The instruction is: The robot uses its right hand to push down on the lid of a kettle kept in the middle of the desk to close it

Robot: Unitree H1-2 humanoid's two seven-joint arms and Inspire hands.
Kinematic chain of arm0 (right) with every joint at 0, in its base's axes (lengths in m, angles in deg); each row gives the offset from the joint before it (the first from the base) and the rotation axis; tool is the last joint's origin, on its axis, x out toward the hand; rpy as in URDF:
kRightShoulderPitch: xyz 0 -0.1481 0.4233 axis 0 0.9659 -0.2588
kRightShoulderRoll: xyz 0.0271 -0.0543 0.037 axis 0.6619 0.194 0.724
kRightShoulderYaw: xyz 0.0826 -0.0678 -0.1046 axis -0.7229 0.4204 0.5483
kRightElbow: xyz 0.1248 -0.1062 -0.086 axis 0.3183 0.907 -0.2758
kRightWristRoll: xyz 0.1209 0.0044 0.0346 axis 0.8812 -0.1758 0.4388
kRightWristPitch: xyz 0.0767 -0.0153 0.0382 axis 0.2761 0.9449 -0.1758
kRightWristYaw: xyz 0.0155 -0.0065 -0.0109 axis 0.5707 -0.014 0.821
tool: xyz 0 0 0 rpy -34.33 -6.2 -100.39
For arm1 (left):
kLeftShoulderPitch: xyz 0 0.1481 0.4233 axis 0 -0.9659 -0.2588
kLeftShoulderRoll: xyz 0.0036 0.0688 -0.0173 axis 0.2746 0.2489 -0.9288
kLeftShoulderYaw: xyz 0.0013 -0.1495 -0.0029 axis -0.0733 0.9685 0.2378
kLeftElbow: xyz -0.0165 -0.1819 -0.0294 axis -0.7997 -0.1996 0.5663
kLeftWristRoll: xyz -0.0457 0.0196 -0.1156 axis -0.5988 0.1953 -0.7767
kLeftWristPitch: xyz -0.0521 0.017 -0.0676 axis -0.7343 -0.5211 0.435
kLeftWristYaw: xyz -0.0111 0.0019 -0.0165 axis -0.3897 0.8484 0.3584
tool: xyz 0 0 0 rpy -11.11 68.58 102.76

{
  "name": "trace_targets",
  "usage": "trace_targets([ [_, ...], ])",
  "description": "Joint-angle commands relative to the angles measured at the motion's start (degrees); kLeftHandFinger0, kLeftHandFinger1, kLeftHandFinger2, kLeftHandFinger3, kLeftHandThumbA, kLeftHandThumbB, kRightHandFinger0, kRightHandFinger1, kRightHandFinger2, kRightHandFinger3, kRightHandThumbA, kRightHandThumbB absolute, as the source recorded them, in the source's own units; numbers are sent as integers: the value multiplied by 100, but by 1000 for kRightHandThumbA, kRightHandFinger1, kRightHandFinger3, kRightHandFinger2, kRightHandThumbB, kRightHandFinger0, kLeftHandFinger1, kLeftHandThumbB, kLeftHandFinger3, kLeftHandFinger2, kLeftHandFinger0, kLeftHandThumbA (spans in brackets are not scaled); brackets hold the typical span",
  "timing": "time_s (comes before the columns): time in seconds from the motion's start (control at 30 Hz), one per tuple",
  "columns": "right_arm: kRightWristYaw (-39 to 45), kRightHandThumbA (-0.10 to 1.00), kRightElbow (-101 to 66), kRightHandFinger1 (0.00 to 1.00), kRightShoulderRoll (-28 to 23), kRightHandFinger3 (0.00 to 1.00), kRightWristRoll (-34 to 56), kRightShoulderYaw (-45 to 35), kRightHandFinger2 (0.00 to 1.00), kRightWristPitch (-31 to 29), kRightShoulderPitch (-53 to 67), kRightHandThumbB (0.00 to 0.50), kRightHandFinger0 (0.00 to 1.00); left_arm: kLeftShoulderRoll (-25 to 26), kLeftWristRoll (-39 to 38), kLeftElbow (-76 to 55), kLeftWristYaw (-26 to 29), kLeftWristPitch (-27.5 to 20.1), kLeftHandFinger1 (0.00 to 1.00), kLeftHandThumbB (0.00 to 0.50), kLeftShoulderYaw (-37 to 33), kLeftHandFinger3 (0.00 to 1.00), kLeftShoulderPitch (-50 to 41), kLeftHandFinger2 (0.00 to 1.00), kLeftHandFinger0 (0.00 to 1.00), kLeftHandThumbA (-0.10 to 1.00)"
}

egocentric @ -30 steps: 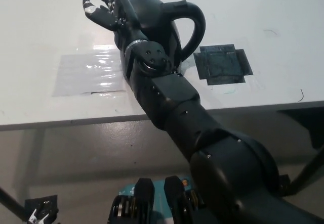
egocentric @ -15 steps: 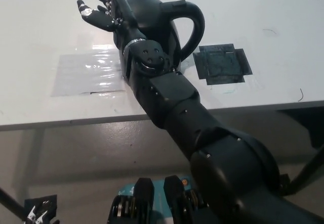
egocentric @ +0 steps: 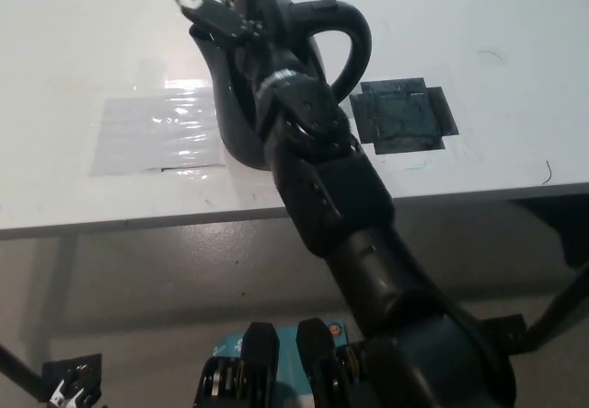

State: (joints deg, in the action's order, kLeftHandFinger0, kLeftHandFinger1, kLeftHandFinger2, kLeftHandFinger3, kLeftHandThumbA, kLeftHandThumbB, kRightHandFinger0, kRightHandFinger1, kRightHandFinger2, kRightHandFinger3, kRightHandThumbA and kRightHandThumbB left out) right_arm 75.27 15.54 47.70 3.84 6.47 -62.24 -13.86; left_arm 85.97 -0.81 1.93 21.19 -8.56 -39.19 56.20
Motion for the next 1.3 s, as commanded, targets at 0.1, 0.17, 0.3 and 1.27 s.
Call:
trace_targets([
  [0.1, 393, 665, -6660, 1000, -880, 1000, 468, 1062, 1000, 2922, 835, 56, 1000, 228, -100, -205, -48, -21, 1000, 196, 145, 1000, -116, 873, 1000, 225],
  [0.17, 218, 532, -7179, 1000, -1163, 1000, 869, 1266, 1000, 2922, 1295, 59, 1000, 227, -83, -242, -10, 10, 1000, 197, 162, 1000, -140, 876, 1000, 220],
  [0.3, 356, 500, -8163, 1000, -1735, 1000, 764, 1435, 1000, 2922, 2487, 101, 1000, 275, -47, -230, -18, -24, 1000, 207, 181, 1000, -145, 919, 1000, 240],
  [1.27, 907, 396, -8139, 1000, -3161, 1000, -591, 933, 1000, 1164, 6694, 136, 1000, 154, -299, -113, -11, -258, 1000, 178, 633, 1000, 97, 888, 1000, 232],
])
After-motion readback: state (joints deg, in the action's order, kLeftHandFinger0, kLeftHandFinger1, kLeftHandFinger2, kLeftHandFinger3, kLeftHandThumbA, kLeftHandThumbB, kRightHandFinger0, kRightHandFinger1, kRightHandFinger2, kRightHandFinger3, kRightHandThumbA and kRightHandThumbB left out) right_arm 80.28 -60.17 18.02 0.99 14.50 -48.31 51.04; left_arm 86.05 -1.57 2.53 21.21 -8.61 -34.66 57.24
